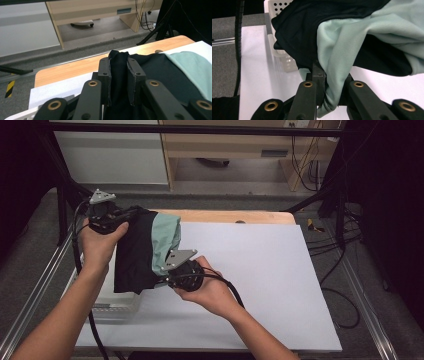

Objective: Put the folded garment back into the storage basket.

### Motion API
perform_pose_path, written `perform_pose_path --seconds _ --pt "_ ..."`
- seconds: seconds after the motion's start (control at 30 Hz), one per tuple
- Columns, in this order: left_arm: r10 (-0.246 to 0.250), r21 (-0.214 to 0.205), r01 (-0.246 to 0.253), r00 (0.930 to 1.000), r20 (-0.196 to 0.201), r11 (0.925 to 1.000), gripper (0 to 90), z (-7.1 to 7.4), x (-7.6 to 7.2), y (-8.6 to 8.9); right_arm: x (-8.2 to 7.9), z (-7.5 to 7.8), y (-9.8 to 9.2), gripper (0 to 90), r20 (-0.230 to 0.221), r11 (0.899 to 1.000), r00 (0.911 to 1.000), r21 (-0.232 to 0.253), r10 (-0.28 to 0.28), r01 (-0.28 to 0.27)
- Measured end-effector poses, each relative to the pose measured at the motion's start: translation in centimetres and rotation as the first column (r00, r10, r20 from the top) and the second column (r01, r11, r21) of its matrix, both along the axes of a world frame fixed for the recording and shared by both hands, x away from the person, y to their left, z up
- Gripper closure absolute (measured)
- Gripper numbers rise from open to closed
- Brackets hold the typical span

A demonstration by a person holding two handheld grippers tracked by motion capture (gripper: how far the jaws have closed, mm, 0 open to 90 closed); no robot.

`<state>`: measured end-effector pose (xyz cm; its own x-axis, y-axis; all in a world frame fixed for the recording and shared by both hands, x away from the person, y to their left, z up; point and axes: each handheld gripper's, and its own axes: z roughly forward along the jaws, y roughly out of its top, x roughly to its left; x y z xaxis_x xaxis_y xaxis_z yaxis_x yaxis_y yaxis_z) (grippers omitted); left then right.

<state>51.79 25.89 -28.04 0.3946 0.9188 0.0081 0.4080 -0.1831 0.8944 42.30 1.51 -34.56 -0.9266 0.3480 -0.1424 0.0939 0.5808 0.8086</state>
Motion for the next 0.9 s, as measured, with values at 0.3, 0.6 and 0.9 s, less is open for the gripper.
perform_pose_path --seconds 0.3,0.6,0.9 --pt "0.029 0.030 -0.029 0.9995 0.011 0.9991 75.6 -0.3 0.9 2.0 1.4 -1.0 2.8 82.0 0.034 0.999 0.9982 0.003 0.049 -0.049" --pt "0.042 0.011 -0.042 0.9990 0.016 0.9990 75.6 0.1 0.8 3.0 1.8 -1.2 3.8 82.0 0.056 0.999 0.9974 0.021 0.045 -0.046" --pt "0.053 0.032 -0.054 0.9985 0.010 0.9980 75.6 -0.1 1.0 3.1 1.3 -1.8 5.0 82.0 0.087 0.998 0.9947 0.031 0.055 -0.057"
